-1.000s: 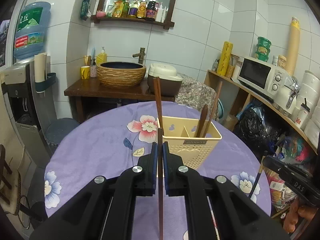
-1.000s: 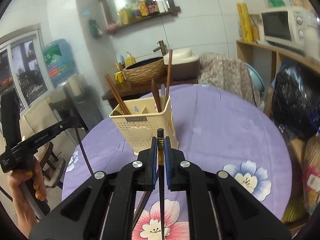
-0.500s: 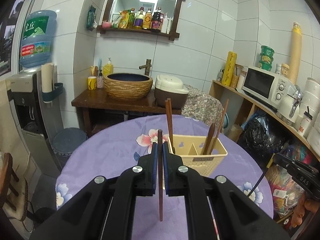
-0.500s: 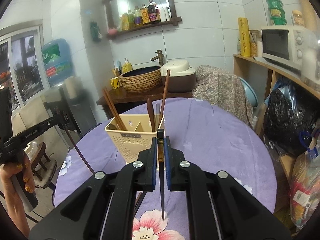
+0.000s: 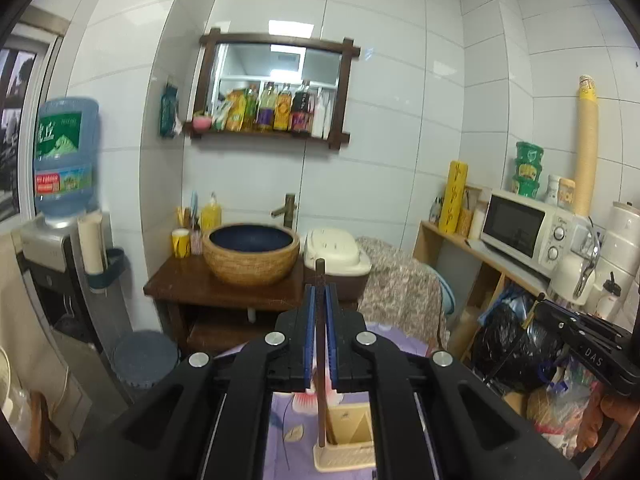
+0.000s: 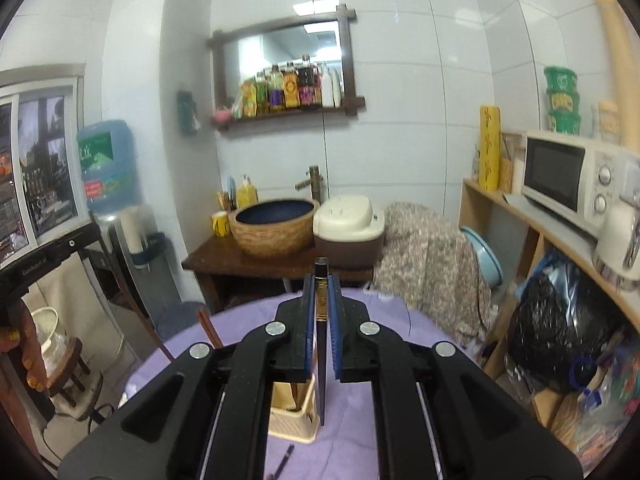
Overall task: Organize utensils
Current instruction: 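Carry both held chopsticks up and lower them into the holder, then open both tools to drop the chopsticks into the holder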
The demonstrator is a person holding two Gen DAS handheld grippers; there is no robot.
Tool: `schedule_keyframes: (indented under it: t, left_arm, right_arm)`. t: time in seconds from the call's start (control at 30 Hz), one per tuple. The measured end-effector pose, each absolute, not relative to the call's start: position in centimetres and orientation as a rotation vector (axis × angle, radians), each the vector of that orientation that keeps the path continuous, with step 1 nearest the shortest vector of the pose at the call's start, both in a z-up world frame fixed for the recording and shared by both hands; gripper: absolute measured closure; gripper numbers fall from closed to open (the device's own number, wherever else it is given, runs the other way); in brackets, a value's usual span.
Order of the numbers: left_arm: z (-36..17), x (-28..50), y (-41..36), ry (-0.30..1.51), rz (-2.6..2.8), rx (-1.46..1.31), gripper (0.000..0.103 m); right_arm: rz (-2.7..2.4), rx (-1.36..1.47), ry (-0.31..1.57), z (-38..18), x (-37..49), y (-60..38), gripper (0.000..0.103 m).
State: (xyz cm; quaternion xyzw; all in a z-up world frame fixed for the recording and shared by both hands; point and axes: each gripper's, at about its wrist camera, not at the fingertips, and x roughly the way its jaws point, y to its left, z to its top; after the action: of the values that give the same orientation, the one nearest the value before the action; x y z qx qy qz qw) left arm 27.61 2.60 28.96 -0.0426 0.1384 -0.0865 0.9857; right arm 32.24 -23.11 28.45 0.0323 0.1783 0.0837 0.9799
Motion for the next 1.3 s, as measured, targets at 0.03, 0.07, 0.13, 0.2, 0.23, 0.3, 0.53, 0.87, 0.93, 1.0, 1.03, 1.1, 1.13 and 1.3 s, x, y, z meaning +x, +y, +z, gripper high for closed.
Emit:
schedule_keyframes:
  t: [0.03, 0.07, 0.13, 0.2, 0.23, 0.3, 0.53, 0.87, 0.93, 1.0, 1.03, 1.1, 1.13, 1.3]
  left_arm:
    - [29.6, 27.8, 2.1, 0.264, -0.181, -0.084, 0.097]
    - [29.9, 28.0, 1.6, 0.259, -0.183, -0.081, 0.097]
    - [30.2, 28.6, 0.7, 0.261, -0.193, -0.082, 0.097]
    - [29.7, 29.3, -0.2, 0.271, -0.198, -0.087, 0.097]
    - [29.3, 29.5, -0.4, 0.275, -0.198, -0.087, 0.097]
    - [28.3, 30.2, -1.0, 0.288, -0.195, -0.081, 0.097]
    - [22.2, 32.0, -2.2, 0.392, -0.2, -0.071, 0.097]
    - [14.2, 33.4, -2.4, 0.545, -0.205, -0.072, 0.097]
    - [13.6, 33.1, -2.5, 0.523, -0.202, -0.061, 0.097]
    - [13.5, 32.5, -2.6, 0.507, -0.202, -0.046, 0.096]
    - [13.5, 32.4, -2.6, 0.517, -0.213, -0.045, 0.094]
    - [13.6, 32.0, -2.6, 0.523, -0.223, -0.044, 0.059]
    - [13.6, 31.3, -2.4, 0.507, -0.212, -0.041, 0.042]
    - [12.7, 26.1, -1.1, 0.384, -0.211, -0.01, 0.005]
  right_arm:
    - [0.174, 0.065, 0.343, 29.2, 32.3, -22.8, 0.096]
    - [0.178, 0.065, 0.332, 29.7, 32.5, -22.5, 0.096]
    - [0.188, 0.065, 0.316, 30.4, 32.8, -21.7, 0.096]
    - [0.204, 0.07, 0.319, 30.5, 33.4, -20.9, 0.096]
    - [0.207, 0.073, 0.32, 30.3, 33.6, -20.5, 0.096]
    - [0.219, 0.079, 0.324, 29.6, 34.3, -19.6, 0.096]
    - [0.224, 0.095, 0.411, 24.2, 36.7, -18.4, 0.095]
    - [0.216, 0.134, 0.528, 17.3, 38.5, -18.9, 0.095]
    - [0.215, 0.141, 0.532, 16.6, 38.6, -19.0, 0.095]
    - [0.209, 0.147, 0.528, 15.9, 38.5, -19.3, 0.095]
    - [0.209, 0.149, 0.525, 15.8, 38.4, -19.3, 0.091]
    - [0.207, 0.141, 0.522, 15.4, 37.9, -19.4, 0.066]
    - [0.198, 0.14, 0.506, 15.3, 37.4, -19.5, 0.038]
    - [0.154, 0.117, 0.431, 14.7, 33.5, -20.5, 0.025]
